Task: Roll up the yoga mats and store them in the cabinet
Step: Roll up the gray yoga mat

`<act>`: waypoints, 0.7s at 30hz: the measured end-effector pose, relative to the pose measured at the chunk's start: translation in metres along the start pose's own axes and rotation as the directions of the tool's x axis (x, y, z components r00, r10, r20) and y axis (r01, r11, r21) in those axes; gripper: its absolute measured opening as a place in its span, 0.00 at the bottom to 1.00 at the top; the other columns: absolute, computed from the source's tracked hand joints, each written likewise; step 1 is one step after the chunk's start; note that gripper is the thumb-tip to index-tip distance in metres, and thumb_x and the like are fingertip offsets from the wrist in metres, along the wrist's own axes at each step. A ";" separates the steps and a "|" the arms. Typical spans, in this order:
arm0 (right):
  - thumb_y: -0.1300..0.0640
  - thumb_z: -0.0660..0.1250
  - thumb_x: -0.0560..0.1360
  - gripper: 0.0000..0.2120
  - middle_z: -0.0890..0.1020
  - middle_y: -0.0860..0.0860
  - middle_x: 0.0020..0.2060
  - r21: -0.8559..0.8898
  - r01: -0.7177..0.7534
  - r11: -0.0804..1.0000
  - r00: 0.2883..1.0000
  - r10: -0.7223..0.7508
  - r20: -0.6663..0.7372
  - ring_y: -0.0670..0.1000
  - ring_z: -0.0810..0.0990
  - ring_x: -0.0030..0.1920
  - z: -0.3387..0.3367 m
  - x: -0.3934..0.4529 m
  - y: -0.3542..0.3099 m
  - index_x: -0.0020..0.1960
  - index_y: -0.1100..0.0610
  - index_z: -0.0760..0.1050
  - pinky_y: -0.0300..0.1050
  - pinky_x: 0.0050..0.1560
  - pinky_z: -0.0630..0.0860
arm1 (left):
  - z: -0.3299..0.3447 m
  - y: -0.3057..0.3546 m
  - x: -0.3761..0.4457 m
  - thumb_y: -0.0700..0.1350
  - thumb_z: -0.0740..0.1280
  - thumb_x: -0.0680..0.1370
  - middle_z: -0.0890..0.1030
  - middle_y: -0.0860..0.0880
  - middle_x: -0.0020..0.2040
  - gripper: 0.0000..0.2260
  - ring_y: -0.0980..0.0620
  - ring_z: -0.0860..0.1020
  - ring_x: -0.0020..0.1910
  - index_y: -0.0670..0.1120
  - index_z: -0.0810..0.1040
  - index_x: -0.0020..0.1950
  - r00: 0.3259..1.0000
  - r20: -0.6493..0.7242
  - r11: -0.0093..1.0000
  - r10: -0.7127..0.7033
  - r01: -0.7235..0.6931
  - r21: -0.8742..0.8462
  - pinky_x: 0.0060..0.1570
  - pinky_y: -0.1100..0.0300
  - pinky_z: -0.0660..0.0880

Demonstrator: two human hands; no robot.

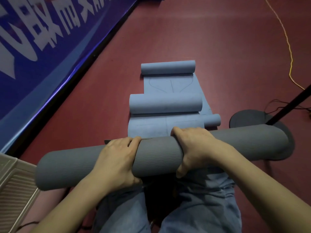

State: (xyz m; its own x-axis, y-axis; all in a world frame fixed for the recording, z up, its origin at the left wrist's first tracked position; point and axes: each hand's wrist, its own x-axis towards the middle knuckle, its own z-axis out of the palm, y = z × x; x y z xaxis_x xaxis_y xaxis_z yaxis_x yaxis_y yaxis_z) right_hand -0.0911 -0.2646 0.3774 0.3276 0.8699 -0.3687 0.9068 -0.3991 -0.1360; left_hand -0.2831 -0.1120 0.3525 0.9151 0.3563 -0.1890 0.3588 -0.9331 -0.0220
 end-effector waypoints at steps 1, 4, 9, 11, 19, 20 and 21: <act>0.32 0.81 0.51 0.44 0.80 0.48 0.52 0.006 -0.007 1.000 1.000 0.007 0.019 0.54 0.78 0.50 -0.002 0.000 0.000 0.57 0.48 0.65 0.48 0.44 0.68 | -0.004 0.002 0.001 0.70 0.71 0.55 0.79 0.53 0.54 0.47 0.47 0.80 0.52 0.52 0.68 0.70 1.000 0.026 1.000 0.000 -0.001 0.024 0.52 0.53 0.75; 0.31 0.81 0.49 0.44 0.79 0.48 0.48 0.028 -0.016 0.999 0.996 0.014 0.089 0.53 0.78 0.48 -0.009 -0.003 -0.001 0.56 0.48 0.68 0.50 0.47 0.77 | -0.018 0.007 0.001 0.72 0.70 0.57 0.78 0.55 0.53 0.44 0.49 0.80 0.50 0.55 0.65 0.67 0.993 0.113 0.995 0.019 -0.030 0.098 0.45 0.55 0.74; 0.29 0.80 0.45 0.43 0.80 0.42 0.48 0.170 0.000 0.986 0.959 -0.048 0.278 0.46 0.79 0.48 -0.008 -0.017 0.004 0.55 0.43 0.72 0.47 0.52 0.80 | -0.031 0.010 -0.010 0.78 0.70 0.49 0.79 0.56 0.46 0.44 0.50 0.79 0.43 0.56 0.68 0.59 0.960 0.265 0.993 0.093 -0.108 0.041 0.47 0.51 0.78; 0.32 0.82 0.46 0.38 0.81 0.40 0.46 0.246 -0.012 0.969 0.932 -0.078 0.354 0.42 0.79 0.47 -0.005 -0.022 0.007 0.52 0.42 0.74 0.44 0.52 0.80 | -0.033 0.014 -0.011 0.78 0.71 0.48 0.79 0.55 0.44 0.44 0.50 0.78 0.41 0.56 0.69 0.56 0.938 0.327 0.993 0.116 -0.120 -0.008 0.46 0.50 0.78; 0.34 0.83 0.50 0.36 0.81 0.39 0.49 0.335 -0.033 0.941 0.871 -0.137 0.472 0.41 0.79 0.50 0.005 -0.030 0.015 0.53 0.41 0.72 0.41 0.54 0.77 | -0.030 0.016 -0.010 0.77 0.75 0.48 0.79 0.58 0.45 0.40 0.54 0.78 0.43 0.58 0.72 0.53 0.882 0.428 0.976 0.197 -0.135 -0.172 0.49 0.53 0.79; 0.33 0.82 0.50 0.37 0.80 0.39 0.49 0.330 -0.035 0.943 0.883 -0.125 0.452 0.41 0.79 0.50 0.005 -0.029 0.015 0.53 0.40 0.71 0.42 0.54 0.77 | -0.029 0.013 -0.008 0.77 0.75 0.48 0.80 0.58 0.45 0.41 0.54 0.78 0.43 0.58 0.72 0.53 0.888 0.418 0.975 0.194 -0.128 -0.179 0.49 0.53 0.79; 0.32 0.82 0.49 0.39 0.78 0.38 0.50 0.330 -0.029 0.944 0.904 -0.115 0.411 0.42 0.78 0.51 0.005 -0.028 0.016 0.53 0.40 0.69 0.42 0.54 0.77 | -0.028 0.011 -0.004 0.77 0.75 0.47 0.80 0.58 0.45 0.41 0.55 0.78 0.43 0.58 0.73 0.54 0.891 0.411 0.974 0.192 -0.122 -0.191 0.49 0.54 0.79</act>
State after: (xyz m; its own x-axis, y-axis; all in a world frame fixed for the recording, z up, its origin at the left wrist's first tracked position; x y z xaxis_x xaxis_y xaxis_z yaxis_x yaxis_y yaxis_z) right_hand -0.0864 -0.2964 0.3812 0.0825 0.7137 -0.6955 0.7585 -0.4977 -0.4207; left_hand -0.2775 -0.1219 0.3809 0.8090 0.1190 -0.5757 0.2732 -0.9432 0.1889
